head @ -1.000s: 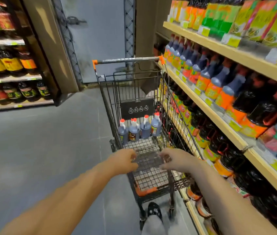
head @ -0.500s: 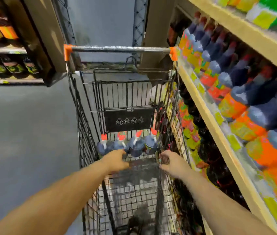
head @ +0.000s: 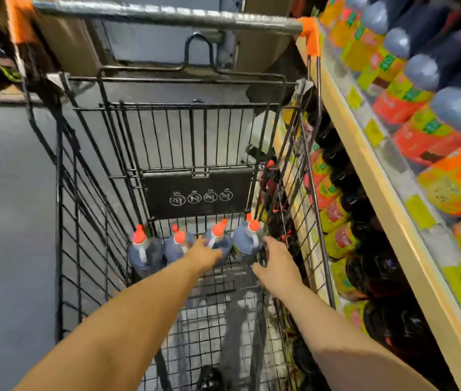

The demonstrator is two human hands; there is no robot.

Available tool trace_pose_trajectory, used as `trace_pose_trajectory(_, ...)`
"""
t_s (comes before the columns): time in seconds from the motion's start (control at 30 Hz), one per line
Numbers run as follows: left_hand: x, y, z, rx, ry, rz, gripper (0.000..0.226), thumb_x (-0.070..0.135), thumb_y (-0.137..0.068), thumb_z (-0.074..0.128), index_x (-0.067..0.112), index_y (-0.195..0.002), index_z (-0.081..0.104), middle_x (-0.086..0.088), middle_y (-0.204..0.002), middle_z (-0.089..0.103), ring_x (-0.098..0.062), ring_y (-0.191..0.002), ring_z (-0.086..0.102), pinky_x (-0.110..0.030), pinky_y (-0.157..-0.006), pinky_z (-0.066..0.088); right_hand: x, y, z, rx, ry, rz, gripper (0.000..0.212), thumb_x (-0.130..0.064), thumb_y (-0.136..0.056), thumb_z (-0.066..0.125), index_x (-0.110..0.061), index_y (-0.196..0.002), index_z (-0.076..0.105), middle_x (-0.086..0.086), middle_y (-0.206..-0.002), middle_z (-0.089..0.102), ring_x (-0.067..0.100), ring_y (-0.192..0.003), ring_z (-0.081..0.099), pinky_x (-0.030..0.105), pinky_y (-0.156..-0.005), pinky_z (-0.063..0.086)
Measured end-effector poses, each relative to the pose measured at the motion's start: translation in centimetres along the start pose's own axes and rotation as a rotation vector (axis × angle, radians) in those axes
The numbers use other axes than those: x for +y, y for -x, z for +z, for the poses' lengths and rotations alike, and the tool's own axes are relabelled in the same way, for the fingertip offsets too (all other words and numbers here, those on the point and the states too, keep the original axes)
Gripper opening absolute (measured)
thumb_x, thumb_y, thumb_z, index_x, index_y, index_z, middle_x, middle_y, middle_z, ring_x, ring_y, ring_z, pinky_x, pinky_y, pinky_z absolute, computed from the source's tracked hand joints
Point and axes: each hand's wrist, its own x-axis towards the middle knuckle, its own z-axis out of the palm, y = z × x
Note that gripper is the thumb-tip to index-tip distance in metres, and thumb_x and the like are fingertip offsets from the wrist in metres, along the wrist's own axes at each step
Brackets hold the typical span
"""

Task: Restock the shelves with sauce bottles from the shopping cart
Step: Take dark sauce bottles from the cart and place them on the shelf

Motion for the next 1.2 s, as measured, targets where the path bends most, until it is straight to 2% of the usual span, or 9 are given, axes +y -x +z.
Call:
trace_pose_trajectory(0.23,-1.2,-0.4,1.6,-0.071,0.120,-0.087,0.016,0.018,-0.093,0.052,0.012,-0.080,0.046,-0.012,-0.071,0.044,-0.025,-0.068,0.048,-0.029,-0.068,0.034,1.1,-3.9,2.7,-0.052,-0.204,0.182,0.038,-0.014,-0.082,0.066,-0.010,-0.117,0.053,0.013,-0.118,0.054,0.030,-0.100,0.056,0.035,-0.079,0.047)
trace_pose_trajectory(0.33,-3.1,-0.9,2.4,-0.070,0.145,-0.171,0.044,0.037,-0.089,0.049,0.001,-0.113,0.056,-0.025,-0.113,0.061,-0.037,-0.105,0.060,-0.030,-0.083,0.047,1.1,-5.1,3.6,-0.108,-0.364,0.276,0.032,-0.011,-0.080,0.068,-0.016,-0.107,0.050,0.012,-0.108,0.055,0.029,-0.092,0.056,0.036,-0.075,0.047)
trace_pose_trajectory(0.37,-3.1,-0.6,2.3,-0.028,0.186,-0.157,0.040,0.034,-0.092,0.048,0.000,-0.110,0.058,-0.024,-0.112,0.062,-0.035,-0.105,0.060,-0.026,-0.083,0.049,1.1,-5.5,3.9,-0.143,-0.455,0.312,0.034,-0.010,-0.080,0.068,-0.018,-0.106,0.047,0.011,-0.105,0.054,0.026,-0.087,0.054,0.033,-0.070,0.045)
trace_pose_trajectory(0.4,-2.8,0.1,2.0,-0.025,0.260,-0.156,0.028,0.026,-0.096,0.047,0.001,-0.095,0.060,-0.021,-0.097,0.064,-0.031,-0.092,0.061,-0.019,-0.074,0.050,1.1,-5.7,4.3,-0.170,-0.518,0.343,0.035,-0.010,-0.080,0.069,-0.019,-0.105,0.046,0.010,-0.103,0.052,0.023,-0.082,0.051,0.030,-0.064,0.042)
trace_pose_trajectory(0.47,-2.3,0.6,1.9,-0.044,0.403,-0.187,0.042,0.018,-0.100,0.039,0.011,-0.062,0.054,-0.008,-0.062,0.054,-0.018,-0.063,0.046,-0.017,-0.052,0.041,1.3,-5.9,5.0,-0.191,-0.525,0.384,0.033,-0.013,-0.079,0.071,-0.018,-0.102,0.048,0.010,-0.101,0.050,0.022,-0.083,0.050,0.028,-0.063,0.039)
trace_pose_trajectory(0.63,-3.9,2.4,-0.4,-0.027,0.494,-0.380,0.033,0.031,-0.089,0.057,0.017,-0.063,0.044,0.000,-0.056,0.034,-0.010,-0.049,0.030,-0.019,-0.046,0.025,1.7,-2.8,5.8,-0.103,-0.634,0.389,0.029,-0.007,-0.083,0.065,-0.015,-0.066,0.043,0.003,-0.072,0.042,0.016,-0.065,0.039,0.030,-0.057,0.027)
trace_pose_trajectory(0.9,-1.5,7.2,-2.8,0.019,0.248,-0.142,0.041,0.034,-0.092,0.053,0.016,-0.059,0.038,-0.003,-0.056,0.028,-0.014,-0.047,0.025,-0.018,-0.044,0.017,0.6,3.7,4.5,-0.044,-0.645,0.346,0.028,-0.009,-0.089,0.057,-0.011,-0.063,0.045,0.012,-0.062,0.041,0.018,-0.056,0.037,0.027,-0.052,0.027)
trace_pose_trajectory(1.0,0.2,9.7,-4.0,0.061,0.215,-0.001,0.043,0.046,-0.090,0.054,0.018,-0.061,0.039,0.000,-0.054,0.032,-0.013,-0.045,0.029,-0.012,-0.034,0.020,-0.2,6.8,2.9,0.050,-0.676,0.313,0.040,-0.013,-0.093,0.054,-0.014,-0.057,0.035,0.007,-0.057,0.029,0.017,-0.052,0.026,0.030,-0.052,0.018)
trace_pose_trajectory(1.2,4.0,17.7,-6.0,-0.040,0.069,0.293,0.042,0.048,-0.088,0.054,0.015,-0.063,0.050,-0.005,-0.055,0.040,-0.020,-0.044,0.036,-0.019,-0.044,0.024,-3.9,14.4,-2.0,0.393,-0.717,0.264,0.047,-0.018,-0.092,0.053,-0.020,-0.053,0.027,0.001,-0.052,0.027,0.017,-0.052,0.023,0.032,-0.054,0.014)
